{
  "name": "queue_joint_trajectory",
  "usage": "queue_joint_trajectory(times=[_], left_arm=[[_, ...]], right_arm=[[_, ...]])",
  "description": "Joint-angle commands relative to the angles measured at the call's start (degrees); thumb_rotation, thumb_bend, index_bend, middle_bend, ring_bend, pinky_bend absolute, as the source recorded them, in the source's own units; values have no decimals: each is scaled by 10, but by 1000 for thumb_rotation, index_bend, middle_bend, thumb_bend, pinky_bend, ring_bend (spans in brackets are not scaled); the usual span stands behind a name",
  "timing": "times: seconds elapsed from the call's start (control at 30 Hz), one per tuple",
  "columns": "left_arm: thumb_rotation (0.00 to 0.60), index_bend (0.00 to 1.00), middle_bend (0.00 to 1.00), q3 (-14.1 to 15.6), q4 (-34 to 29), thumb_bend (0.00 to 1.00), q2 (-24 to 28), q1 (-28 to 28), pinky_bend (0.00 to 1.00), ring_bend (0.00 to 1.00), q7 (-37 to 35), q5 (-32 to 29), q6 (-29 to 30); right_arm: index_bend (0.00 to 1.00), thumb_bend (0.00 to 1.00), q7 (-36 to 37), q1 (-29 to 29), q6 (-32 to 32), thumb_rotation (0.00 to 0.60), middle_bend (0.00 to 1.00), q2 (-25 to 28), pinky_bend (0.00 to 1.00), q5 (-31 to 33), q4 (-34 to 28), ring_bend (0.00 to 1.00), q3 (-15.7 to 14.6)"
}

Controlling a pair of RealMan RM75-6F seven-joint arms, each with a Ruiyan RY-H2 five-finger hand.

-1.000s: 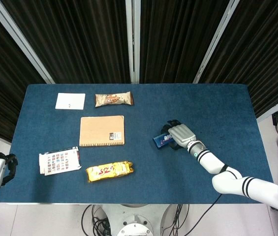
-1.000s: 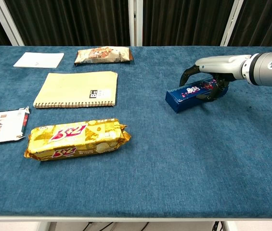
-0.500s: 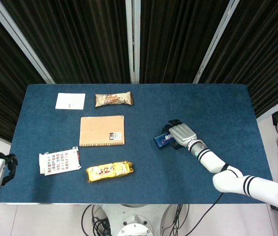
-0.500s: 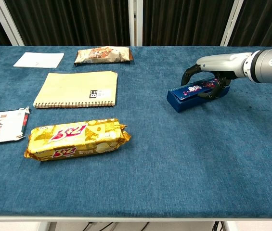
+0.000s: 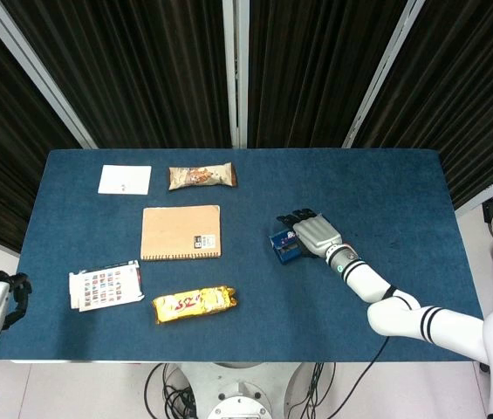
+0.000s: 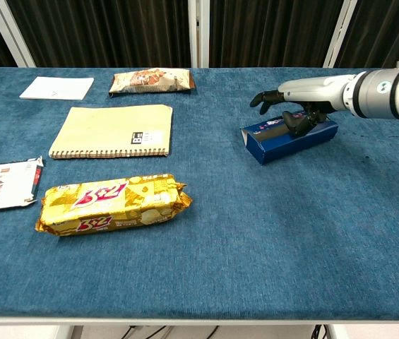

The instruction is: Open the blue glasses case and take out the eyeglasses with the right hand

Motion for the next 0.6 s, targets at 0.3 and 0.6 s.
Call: queue_joint_trajectory(times=[0.3,0.6], left_arm=[[600,665,637,0,0,579,0,0,447,453,-1,0,0],[600,666,637,0,0,579,1,0,447,453,-3,0,0]], right_arm=[[0,800,-8,30,-6,600,87,-64,0,37,89,0,15],[0,764,28,27,36,600,84,-108,0,23,149,0,48]])
